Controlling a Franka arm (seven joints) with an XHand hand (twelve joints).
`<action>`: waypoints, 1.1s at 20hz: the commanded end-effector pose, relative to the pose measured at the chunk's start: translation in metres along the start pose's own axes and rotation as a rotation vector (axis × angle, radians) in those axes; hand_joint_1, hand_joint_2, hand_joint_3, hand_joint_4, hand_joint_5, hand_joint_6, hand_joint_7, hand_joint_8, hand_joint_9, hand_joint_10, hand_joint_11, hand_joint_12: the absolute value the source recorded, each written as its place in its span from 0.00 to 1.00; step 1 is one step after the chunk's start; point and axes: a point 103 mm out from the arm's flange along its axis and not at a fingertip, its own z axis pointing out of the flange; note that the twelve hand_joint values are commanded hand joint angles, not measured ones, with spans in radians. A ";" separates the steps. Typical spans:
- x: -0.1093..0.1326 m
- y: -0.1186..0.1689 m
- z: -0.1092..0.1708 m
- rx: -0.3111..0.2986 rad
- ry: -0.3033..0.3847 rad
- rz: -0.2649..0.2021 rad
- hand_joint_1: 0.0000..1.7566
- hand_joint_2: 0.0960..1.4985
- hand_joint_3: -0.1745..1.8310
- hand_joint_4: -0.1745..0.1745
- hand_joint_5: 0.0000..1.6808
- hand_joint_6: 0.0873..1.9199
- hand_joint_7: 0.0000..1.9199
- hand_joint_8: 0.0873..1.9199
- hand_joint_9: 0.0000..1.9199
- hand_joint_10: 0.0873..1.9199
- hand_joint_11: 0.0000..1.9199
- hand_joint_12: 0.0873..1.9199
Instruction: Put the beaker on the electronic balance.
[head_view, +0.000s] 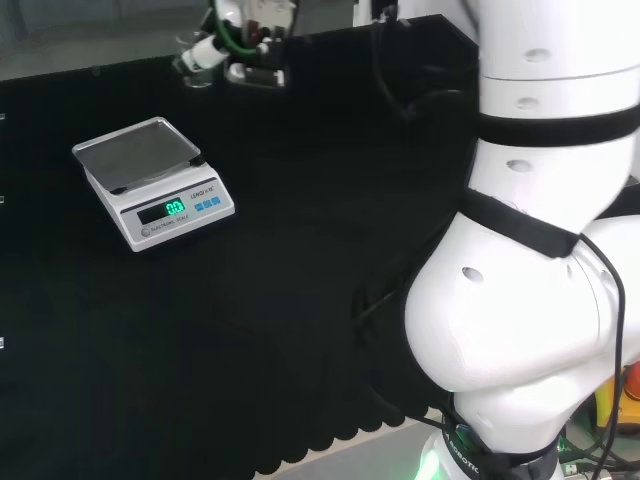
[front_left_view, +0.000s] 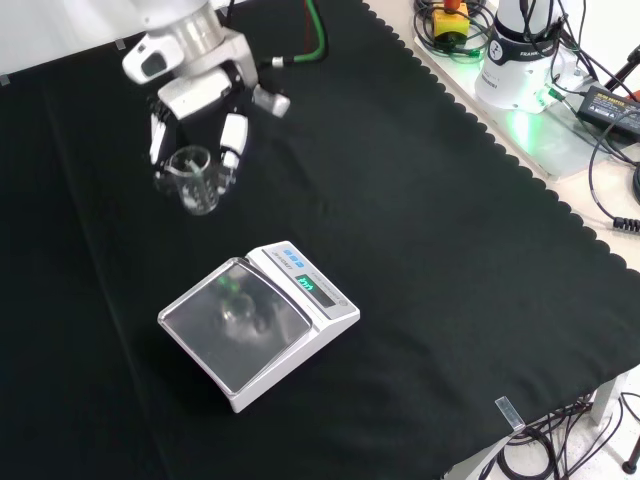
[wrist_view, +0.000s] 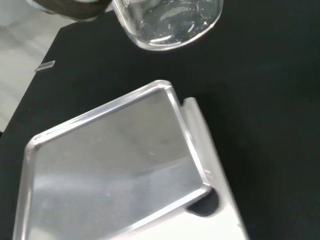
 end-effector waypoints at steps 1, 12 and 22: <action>0.098 0.029 0.054 0.089 -0.057 -0.027 0.66 0.70 0.00 0.37 0.76 0.26 0.86 0.10 0.78 0.12 0.56 0.55; 0.090 0.030 0.104 0.143 0.021 0.001 0.67 0.70 0.00 0.35 0.76 0.26 0.87 0.11 0.78 0.12 0.57 0.55; 0.065 0.052 0.134 0.154 0.067 0.019 0.67 0.70 0.00 0.32 0.76 0.26 0.87 0.11 0.79 0.12 0.58 0.55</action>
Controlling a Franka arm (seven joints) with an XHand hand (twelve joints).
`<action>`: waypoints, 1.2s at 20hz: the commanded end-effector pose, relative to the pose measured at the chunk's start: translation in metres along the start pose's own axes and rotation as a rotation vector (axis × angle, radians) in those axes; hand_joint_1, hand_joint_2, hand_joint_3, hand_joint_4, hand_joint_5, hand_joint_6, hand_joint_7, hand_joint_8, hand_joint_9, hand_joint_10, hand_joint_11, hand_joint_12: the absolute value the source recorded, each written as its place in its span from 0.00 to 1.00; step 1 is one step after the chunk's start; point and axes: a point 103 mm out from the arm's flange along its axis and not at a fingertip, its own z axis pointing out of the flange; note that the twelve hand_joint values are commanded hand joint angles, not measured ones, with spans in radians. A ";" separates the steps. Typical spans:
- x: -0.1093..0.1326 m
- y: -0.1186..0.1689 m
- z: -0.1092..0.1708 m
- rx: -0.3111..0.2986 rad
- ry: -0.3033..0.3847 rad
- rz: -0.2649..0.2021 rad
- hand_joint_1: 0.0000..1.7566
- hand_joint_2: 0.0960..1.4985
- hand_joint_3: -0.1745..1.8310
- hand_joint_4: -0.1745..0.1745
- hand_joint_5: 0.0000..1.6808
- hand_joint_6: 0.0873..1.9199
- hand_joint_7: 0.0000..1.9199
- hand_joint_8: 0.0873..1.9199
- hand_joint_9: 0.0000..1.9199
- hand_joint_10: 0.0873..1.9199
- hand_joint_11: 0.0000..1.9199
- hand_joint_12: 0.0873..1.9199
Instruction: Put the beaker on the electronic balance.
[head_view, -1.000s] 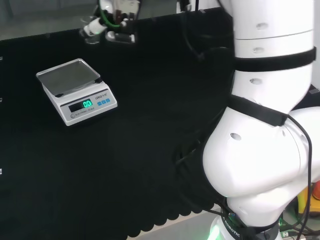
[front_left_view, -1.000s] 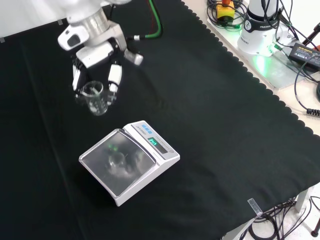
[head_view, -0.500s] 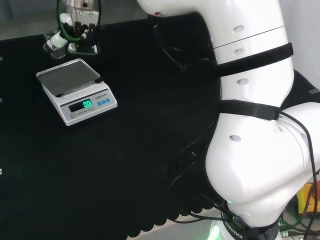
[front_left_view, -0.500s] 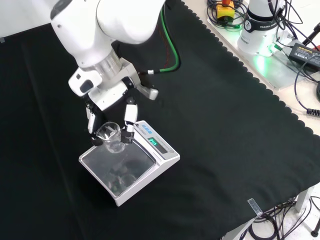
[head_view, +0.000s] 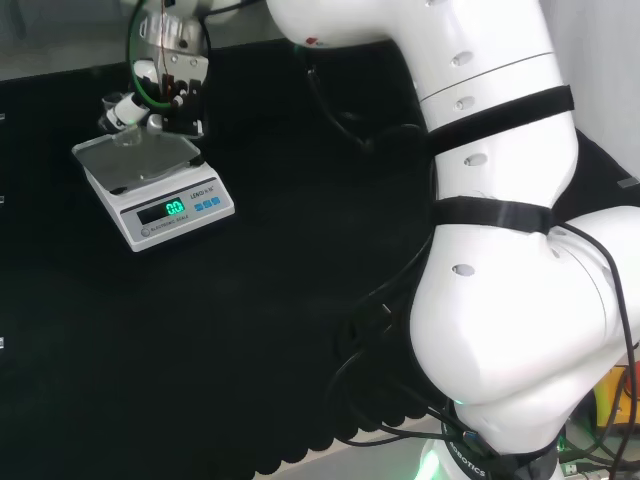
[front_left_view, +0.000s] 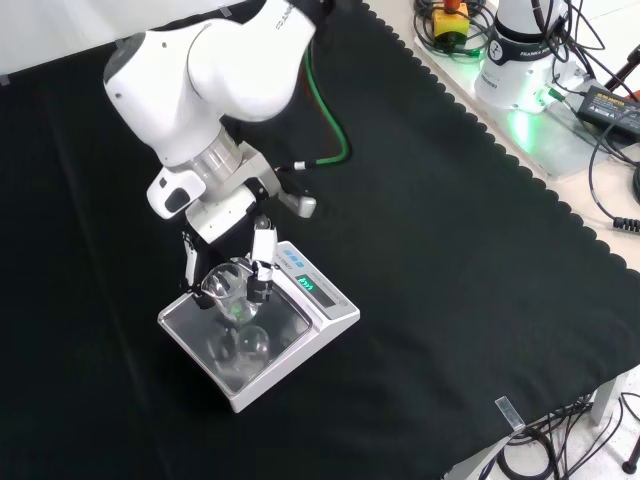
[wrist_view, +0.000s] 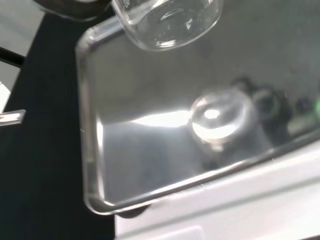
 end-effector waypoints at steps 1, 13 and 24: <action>-0.014 0.019 0.012 0.002 0.030 0.009 0.67 0.70 0.00 0.32 0.76 0.26 0.87 0.11 0.79 0.12 0.58 0.55; -0.022 0.028 0.015 0.023 0.016 0.026 0.67 0.70 0.00 0.30 0.76 0.26 0.87 0.11 0.79 0.13 0.58 0.54; -0.024 0.023 0.030 -0.132 -0.097 0.006 0.67 0.70 0.00 0.28 0.76 0.26 0.87 0.11 0.79 0.13 0.59 0.54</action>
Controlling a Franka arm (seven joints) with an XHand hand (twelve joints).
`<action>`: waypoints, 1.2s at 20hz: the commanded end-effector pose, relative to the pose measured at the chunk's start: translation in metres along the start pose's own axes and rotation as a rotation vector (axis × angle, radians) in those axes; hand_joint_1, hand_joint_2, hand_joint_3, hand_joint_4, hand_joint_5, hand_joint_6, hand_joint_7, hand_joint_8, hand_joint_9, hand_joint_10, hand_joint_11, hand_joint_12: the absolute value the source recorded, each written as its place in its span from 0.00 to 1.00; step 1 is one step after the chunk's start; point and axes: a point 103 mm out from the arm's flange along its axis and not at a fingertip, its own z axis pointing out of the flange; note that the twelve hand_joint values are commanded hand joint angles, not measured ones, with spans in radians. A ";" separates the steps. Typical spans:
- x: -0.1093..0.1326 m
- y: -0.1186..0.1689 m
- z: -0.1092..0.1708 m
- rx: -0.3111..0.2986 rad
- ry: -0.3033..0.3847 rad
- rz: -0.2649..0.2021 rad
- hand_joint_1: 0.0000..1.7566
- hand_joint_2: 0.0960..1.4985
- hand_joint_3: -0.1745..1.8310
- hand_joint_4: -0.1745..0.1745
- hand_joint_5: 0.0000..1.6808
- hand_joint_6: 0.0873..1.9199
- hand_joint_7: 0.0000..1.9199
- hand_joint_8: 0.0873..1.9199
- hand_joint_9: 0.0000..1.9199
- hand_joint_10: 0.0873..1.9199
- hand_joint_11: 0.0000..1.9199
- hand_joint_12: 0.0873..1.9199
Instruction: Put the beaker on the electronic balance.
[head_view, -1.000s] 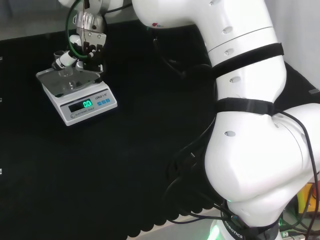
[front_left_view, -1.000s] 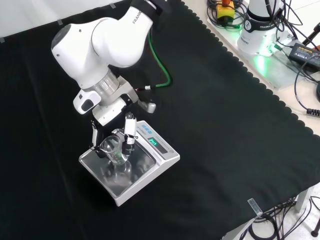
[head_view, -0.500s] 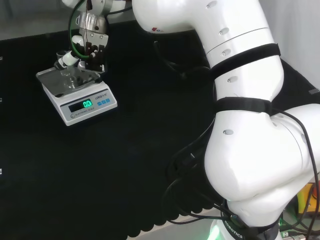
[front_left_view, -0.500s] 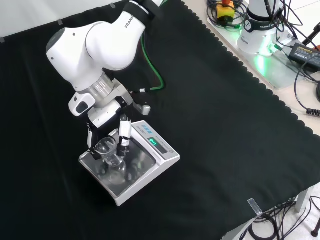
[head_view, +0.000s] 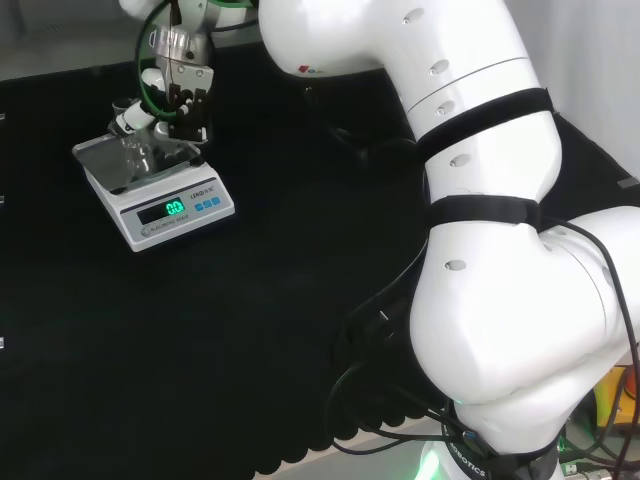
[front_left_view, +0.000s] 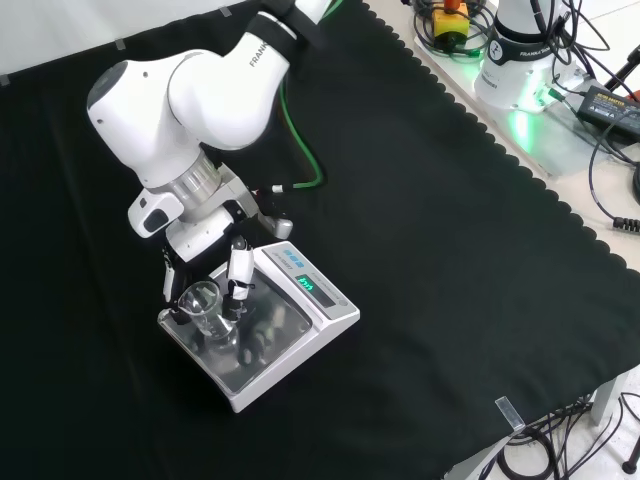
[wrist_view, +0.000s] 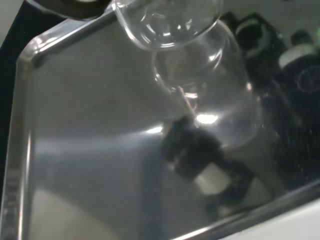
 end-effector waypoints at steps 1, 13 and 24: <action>-0.003 -0.017 0.018 -0.108 -0.097 -0.006 0.67 0.70 0.00 0.28 0.76 0.26 0.87 0.11 0.79 0.13 0.59 0.54; -0.013 -0.025 0.021 -0.109 -0.103 -0.011 0.67 0.70 0.00 0.26 0.76 0.26 0.87 0.12 0.79 0.13 0.59 0.54; -0.015 -0.023 0.016 0.052 -0.128 0.042 0.51 0.66 0.00 0.30 0.45 0.31 0.49 0.35 0.48 0.33 0.37 0.67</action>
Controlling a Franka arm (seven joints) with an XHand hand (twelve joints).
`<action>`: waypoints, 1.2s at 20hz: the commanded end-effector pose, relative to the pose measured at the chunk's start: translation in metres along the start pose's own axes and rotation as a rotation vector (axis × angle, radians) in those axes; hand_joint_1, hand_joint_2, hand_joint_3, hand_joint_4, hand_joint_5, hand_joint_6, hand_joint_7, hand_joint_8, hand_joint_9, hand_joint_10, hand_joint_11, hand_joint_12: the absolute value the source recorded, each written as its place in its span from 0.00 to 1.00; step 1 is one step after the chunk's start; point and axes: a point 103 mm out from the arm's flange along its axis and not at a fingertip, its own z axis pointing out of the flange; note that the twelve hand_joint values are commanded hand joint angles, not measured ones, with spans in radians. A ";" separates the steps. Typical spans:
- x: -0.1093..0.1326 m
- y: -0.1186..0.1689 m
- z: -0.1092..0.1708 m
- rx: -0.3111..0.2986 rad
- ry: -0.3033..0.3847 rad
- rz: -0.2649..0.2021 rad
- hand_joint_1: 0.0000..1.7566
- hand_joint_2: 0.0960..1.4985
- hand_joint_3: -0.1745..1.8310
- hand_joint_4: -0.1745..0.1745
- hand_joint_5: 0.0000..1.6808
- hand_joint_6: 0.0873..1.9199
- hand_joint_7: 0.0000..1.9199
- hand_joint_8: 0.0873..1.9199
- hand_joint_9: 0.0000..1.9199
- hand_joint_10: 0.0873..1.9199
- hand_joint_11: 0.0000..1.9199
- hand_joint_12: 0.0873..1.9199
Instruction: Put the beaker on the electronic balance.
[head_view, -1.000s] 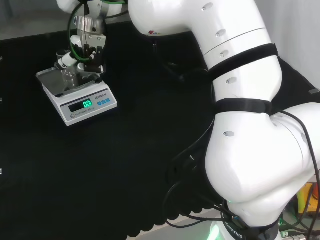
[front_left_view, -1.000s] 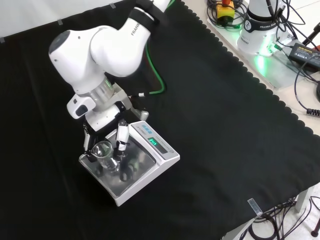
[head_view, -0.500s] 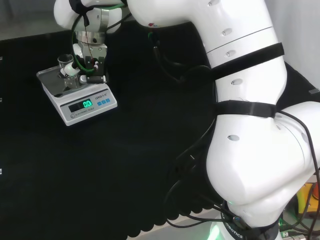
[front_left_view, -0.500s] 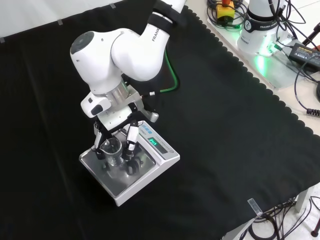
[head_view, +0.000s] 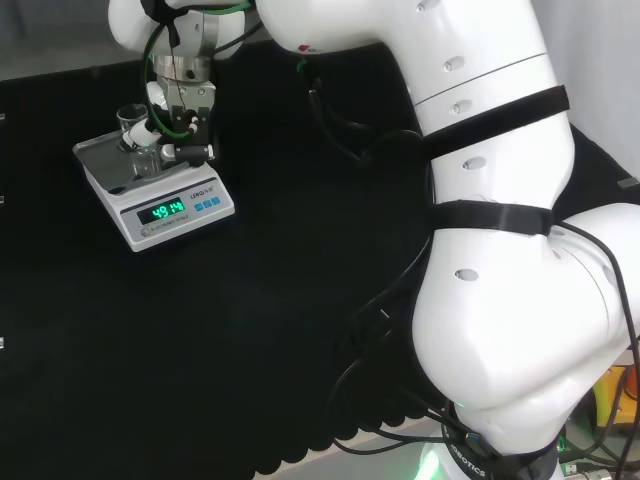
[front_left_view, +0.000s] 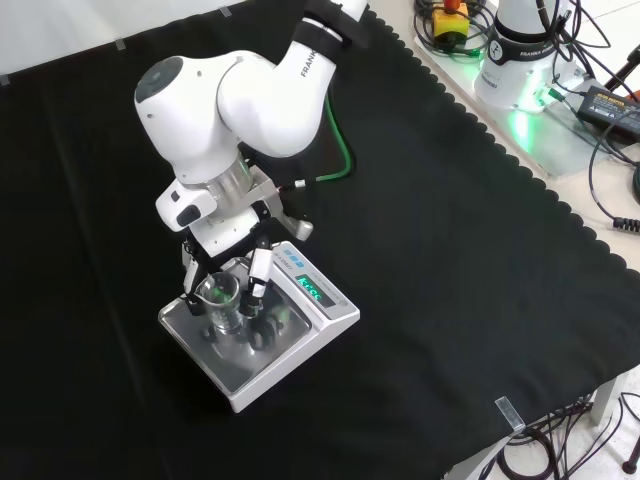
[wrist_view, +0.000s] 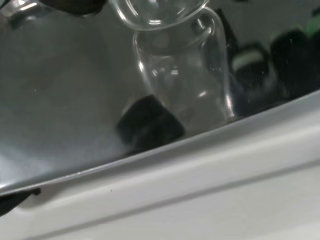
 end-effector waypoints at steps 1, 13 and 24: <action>-0.007 0.000 -0.003 0.132 -0.020 0.034 0.48 0.64 0.00 0.27 0.35 0.29 0.37 0.39 0.38 0.37 0.30 0.70; -0.022 -0.003 -0.013 0.159 0.012 0.019 0.38 0.60 0.00 0.25 0.23 0.20 0.16 0.45 0.18 0.46 0.15 0.76; -0.144 -0.080 -0.154 0.152 0.498 -0.204 0.36 0.59 0.00 0.24 0.23 0.16 0.15 0.44 0.11 0.46 0.07 0.78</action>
